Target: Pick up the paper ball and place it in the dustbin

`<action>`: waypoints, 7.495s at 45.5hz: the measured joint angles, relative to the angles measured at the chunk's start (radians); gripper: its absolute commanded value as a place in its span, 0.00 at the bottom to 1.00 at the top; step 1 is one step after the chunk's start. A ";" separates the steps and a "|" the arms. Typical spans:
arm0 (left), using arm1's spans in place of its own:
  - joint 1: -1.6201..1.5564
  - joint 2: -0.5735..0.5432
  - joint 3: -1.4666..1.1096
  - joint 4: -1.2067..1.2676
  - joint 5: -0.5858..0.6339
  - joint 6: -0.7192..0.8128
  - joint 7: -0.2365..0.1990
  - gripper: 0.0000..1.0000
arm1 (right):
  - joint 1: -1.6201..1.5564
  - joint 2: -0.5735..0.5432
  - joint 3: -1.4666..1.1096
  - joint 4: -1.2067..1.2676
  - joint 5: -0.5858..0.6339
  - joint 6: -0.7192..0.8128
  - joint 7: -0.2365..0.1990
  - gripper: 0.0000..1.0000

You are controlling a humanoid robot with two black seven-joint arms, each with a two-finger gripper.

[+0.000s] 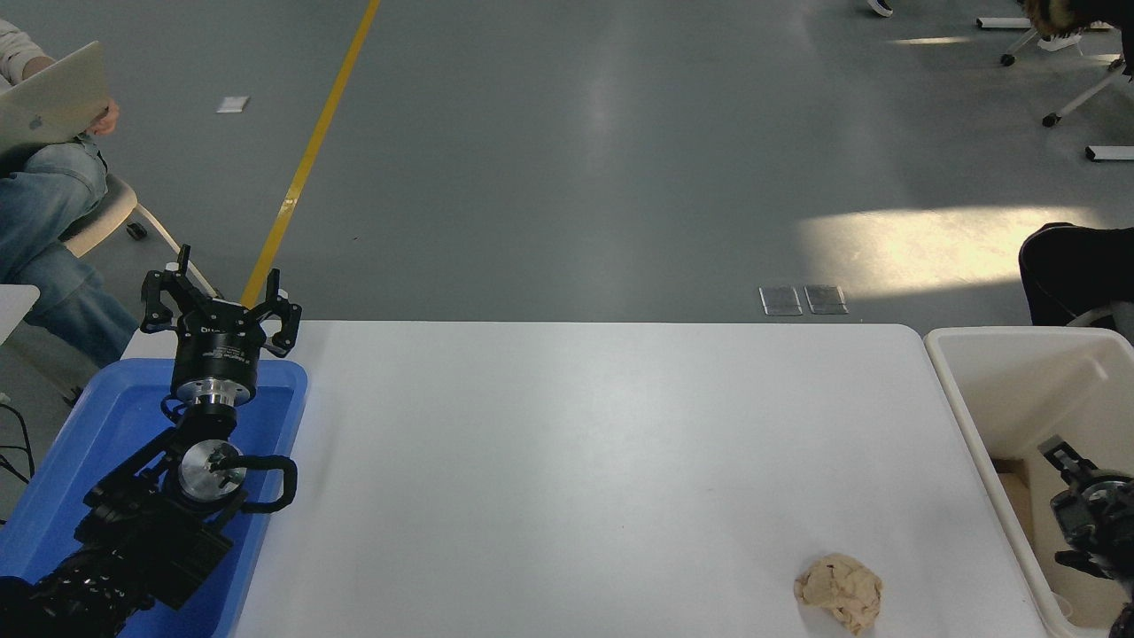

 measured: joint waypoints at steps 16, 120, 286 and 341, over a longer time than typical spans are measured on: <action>0.000 0.000 0.000 0.000 0.000 0.000 0.001 0.99 | -0.002 0.009 0.000 -0.001 0.001 -0.003 0.000 0.99; 0.001 0.001 0.000 0.000 0.000 0.001 0.001 0.99 | 2.123 -0.261 -0.789 1.697 -0.146 0.507 0.013 1.00; 0.001 0.000 0.000 0.000 -0.002 0.001 0.000 0.99 | 0.755 0.000 -0.448 1.468 -0.283 0.066 0.009 0.00; 0.001 0.000 0.000 0.000 -0.002 0.001 0.000 0.99 | 2.030 -0.411 -0.541 1.857 -0.229 0.698 0.012 0.00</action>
